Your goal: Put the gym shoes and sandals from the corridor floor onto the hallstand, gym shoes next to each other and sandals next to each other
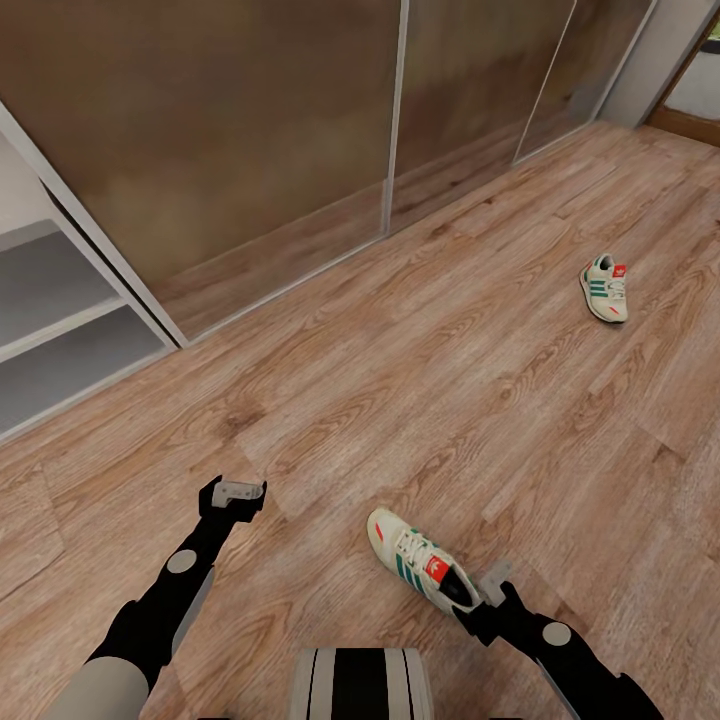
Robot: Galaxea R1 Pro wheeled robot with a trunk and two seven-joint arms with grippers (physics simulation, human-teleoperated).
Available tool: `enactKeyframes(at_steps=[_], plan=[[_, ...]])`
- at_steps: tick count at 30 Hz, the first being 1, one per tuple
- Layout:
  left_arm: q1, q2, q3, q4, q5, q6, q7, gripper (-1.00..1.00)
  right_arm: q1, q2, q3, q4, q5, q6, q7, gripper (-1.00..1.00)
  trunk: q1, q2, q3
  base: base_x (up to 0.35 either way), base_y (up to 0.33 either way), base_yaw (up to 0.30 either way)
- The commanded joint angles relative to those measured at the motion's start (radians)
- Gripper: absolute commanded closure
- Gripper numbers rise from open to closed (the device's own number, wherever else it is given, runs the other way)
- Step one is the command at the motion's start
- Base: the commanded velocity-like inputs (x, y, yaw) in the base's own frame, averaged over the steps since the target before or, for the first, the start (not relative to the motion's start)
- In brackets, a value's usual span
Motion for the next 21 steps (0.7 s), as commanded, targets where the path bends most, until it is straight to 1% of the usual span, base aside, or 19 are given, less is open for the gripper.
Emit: enactKeyframes(at_steps=[1, 16, 21], plan=[[0.0, 0.0, -0.001, 0.0, -0.005, -0.003, 0.0, -1.0, 0.0, -0.001, 0.001, -0.002, 0.007, 0.005, 0.002, 1.0, 0.0, 0.0, -0.001, 0.0, 0.0, 0.0], [0.0, 0.002, -0.001, 0.0, -0.006, 0.0, 0.0, -1.0, 0.0, -0.001, 0.001, -0.001, 0.007, 0.005, 0.002, 1.0, 0.0, 0.0, -0.001, 0.0, 0.0, 0.0], [0.0, 0.003, 0.002, 0.0, -0.007, 0.003, 0.004, -1.0, 0.0, -0.001, 0.002, -0.002, 0.007, 0.004, 0.003, 1.0, -0.002, 0.001, 0.019, 0.0, 0.0, 0.0]])
